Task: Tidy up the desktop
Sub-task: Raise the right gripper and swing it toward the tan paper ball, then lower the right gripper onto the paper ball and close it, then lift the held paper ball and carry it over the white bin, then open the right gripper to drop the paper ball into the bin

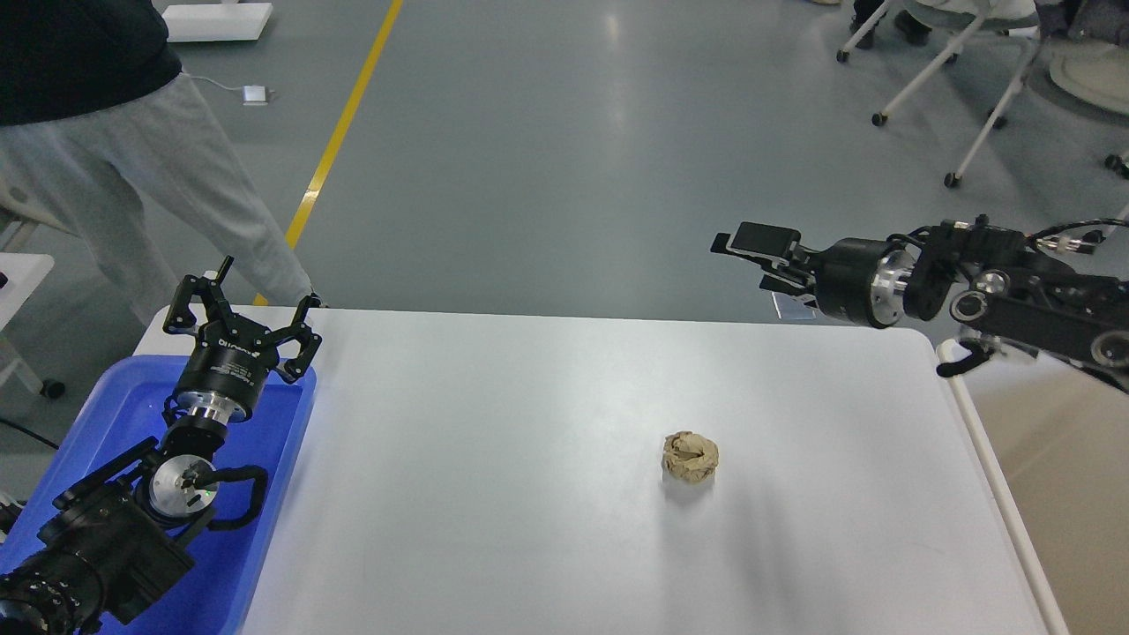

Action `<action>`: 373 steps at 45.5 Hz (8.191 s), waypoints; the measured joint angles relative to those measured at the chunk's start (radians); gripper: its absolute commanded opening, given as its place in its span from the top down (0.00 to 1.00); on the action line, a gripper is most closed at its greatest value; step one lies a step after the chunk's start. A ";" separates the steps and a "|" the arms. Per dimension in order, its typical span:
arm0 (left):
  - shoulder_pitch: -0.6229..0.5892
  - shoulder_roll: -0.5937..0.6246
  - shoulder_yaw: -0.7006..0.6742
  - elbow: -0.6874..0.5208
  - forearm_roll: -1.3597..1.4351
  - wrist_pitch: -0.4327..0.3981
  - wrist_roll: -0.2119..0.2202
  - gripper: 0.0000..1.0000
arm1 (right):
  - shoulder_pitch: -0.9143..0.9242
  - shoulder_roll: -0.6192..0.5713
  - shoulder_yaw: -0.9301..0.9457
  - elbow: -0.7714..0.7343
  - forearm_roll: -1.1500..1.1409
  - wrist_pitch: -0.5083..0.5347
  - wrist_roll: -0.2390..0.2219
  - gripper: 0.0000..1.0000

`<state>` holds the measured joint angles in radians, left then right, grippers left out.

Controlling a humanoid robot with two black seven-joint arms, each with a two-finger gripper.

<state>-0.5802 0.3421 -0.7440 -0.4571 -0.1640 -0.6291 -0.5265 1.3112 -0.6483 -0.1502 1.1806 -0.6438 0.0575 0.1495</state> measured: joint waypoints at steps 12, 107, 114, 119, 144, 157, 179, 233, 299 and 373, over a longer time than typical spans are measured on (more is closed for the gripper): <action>0.000 0.000 0.000 0.000 0.000 0.000 0.000 0.00 | 0.080 0.144 -0.149 -0.003 -0.104 -0.005 -0.119 0.00; -0.001 0.000 0.000 0.000 0.000 0.000 0.000 0.00 | -0.270 0.492 -0.182 -0.301 -0.565 -0.122 -0.266 0.00; -0.001 0.000 0.000 0.000 0.000 0.000 0.000 0.00 | -0.278 0.501 -0.186 -0.317 -0.567 -0.132 -0.262 0.00; -0.001 0.000 0.000 0.000 0.000 0.000 0.000 0.00 | -0.284 0.505 -0.188 -0.327 -0.570 -0.136 -0.259 0.00; -0.001 0.000 0.000 0.000 0.000 0.000 0.000 0.00 | -0.331 0.549 -0.210 -0.403 -0.602 -0.190 -0.227 0.00; -0.001 0.000 0.000 0.000 0.000 0.000 0.000 0.00 | -0.337 0.562 -0.250 -0.434 -0.604 -0.230 -0.204 0.63; -0.001 0.000 0.000 0.000 0.000 0.000 0.000 0.00 | -0.332 0.570 -0.321 -0.484 -0.598 -0.259 -0.168 1.00; 0.000 0.000 0.000 0.000 0.000 -0.001 0.002 0.00 | 0.404 0.162 -0.356 0.051 -0.354 0.149 -0.162 1.00; 0.000 0.000 0.000 0.000 0.000 0.000 0.000 0.00 | -0.148 -0.455 0.112 -0.035 -0.289 0.114 -0.114 1.00; 0.000 0.000 0.000 0.000 0.000 0.000 0.000 0.00 | -0.682 0.168 0.199 -1.153 0.181 -0.037 -0.100 1.00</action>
<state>-0.5799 0.3421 -0.7440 -0.4571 -0.1641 -0.6289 -0.5262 0.6287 -0.4806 0.0486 0.0278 -0.4626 0.0208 0.0491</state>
